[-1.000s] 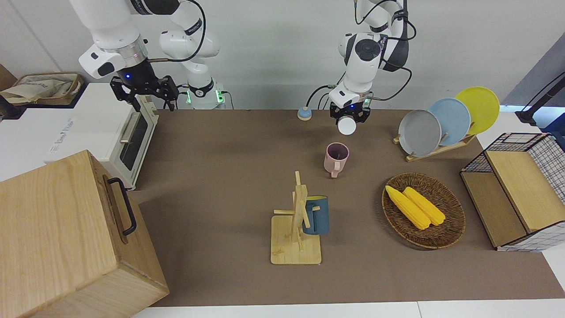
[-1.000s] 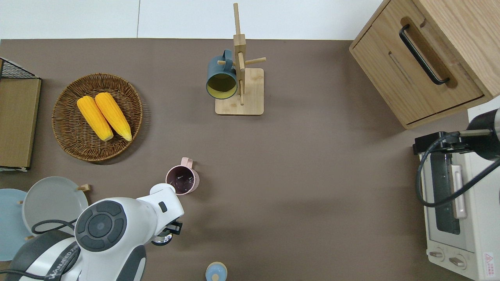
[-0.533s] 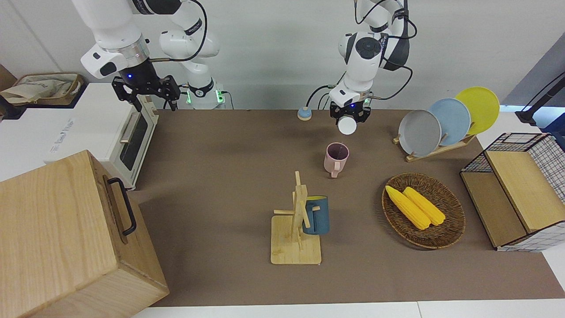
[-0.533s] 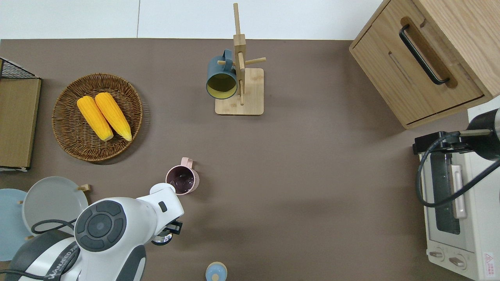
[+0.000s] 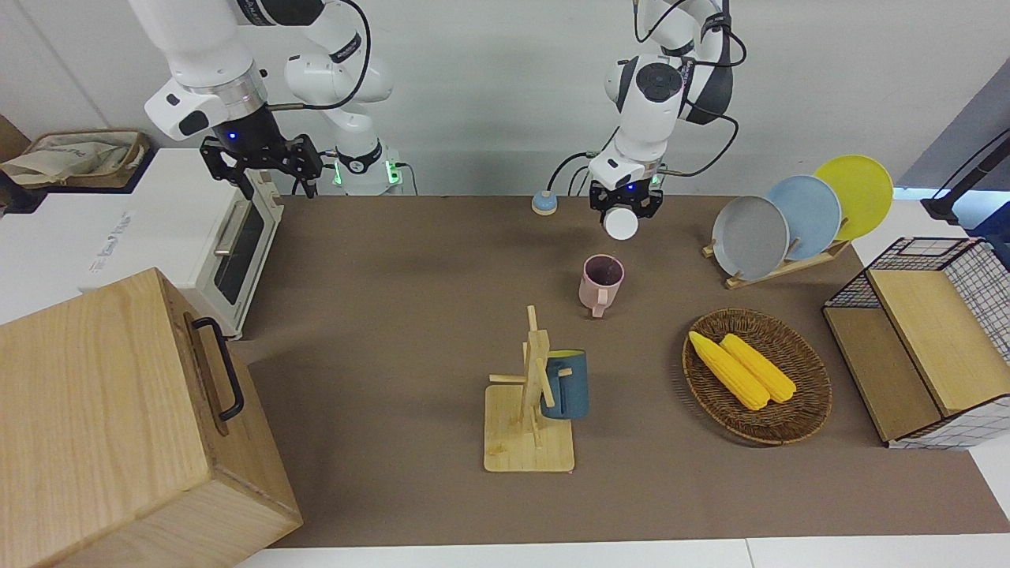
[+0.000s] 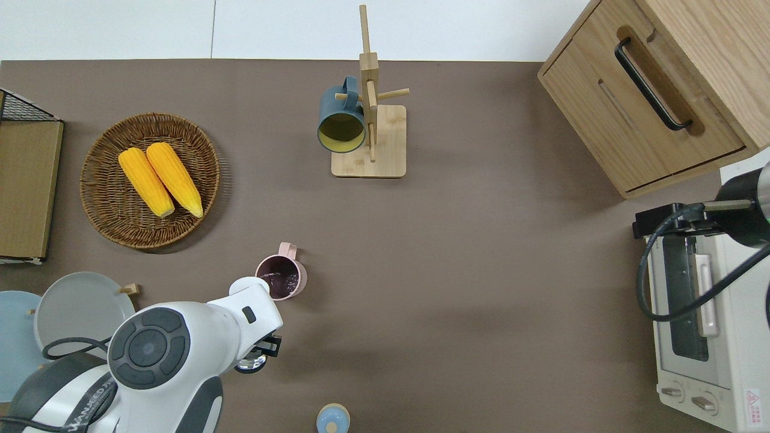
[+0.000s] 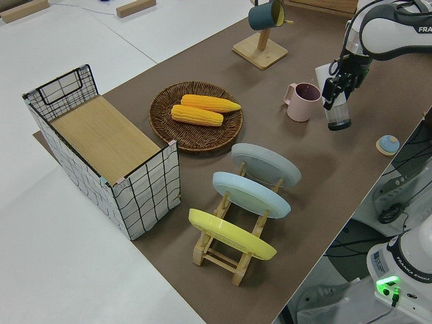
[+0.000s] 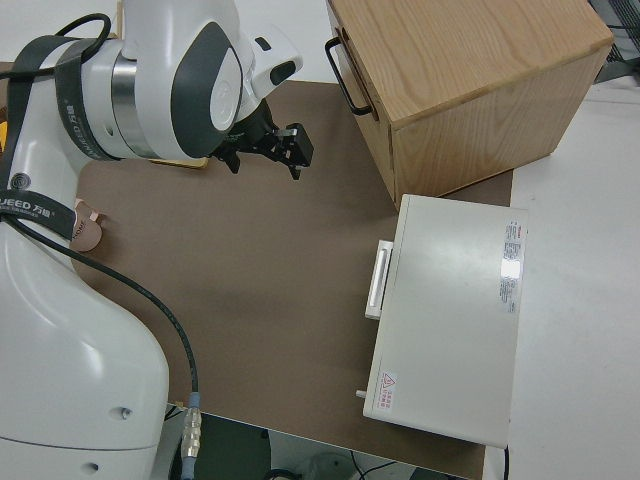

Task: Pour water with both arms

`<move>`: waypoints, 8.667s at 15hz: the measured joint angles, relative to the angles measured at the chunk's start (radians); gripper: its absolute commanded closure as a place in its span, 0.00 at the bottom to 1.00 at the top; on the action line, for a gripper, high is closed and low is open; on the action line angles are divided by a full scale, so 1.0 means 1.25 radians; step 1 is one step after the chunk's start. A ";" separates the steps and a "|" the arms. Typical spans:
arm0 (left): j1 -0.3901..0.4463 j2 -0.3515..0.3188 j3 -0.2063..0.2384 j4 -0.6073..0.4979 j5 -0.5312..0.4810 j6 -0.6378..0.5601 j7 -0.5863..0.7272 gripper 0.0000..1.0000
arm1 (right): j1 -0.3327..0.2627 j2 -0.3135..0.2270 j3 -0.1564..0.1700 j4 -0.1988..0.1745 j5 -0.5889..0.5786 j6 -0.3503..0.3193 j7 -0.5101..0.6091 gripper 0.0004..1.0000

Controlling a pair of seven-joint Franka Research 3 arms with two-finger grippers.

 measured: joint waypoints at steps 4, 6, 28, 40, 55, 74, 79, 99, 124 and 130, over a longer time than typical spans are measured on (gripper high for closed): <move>0.000 0.000 0.000 0.002 0.000 0.003 -0.007 1.00 | 0.000 0.000 0.000 0.000 0.000 0.000 0.000 0.01; 0.000 0.000 0.000 0.004 0.000 0.004 -0.012 1.00 | 0.000 0.000 0.000 0.000 0.000 0.000 0.000 0.01; 0.120 -0.006 -0.023 -0.071 0.034 0.197 -0.102 1.00 | 0.000 0.000 0.000 0.000 0.000 0.000 0.000 0.01; 0.305 0.020 -0.018 0.112 0.102 0.209 -0.102 1.00 | 0.000 0.000 0.000 0.000 0.000 0.000 0.000 0.01; 0.336 0.132 -0.013 0.418 0.105 -0.121 -0.097 1.00 | 0.000 0.000 0.000 0.000 0.000 0.000 0.000 0.01; 0.363 0.232 0.179 0.670 0.071 0.002 0.052 1.00 | 0.000 0.000 0.000 0.000 0.000 0.000 0.000 0.01; 0.363 0.277 0.214 0.667 0.039 0.124 0.101 1.00 | 0.000 0.000 0.000 0.000 0.000 0.000 0.000 0.01; 0.445 0.416 0.354 0.565 -0.404 0.318 0.756 1.00 | 0.000 0.000 0.000 0.000 0.000 0.000 0.000 0.01; 0.440 0.538 0.329 0.638 -0.410 0.339 0.771 0.00 | 0.000 0.000 0.000 0.000 0.000 0.000 0.000 0.01; 0.439 0.542 0.329 0.641 -0.410 0.349 0.770 0.00 | 0.000 0.000 0.000 0.000 0.000 0.000 0.000 0.01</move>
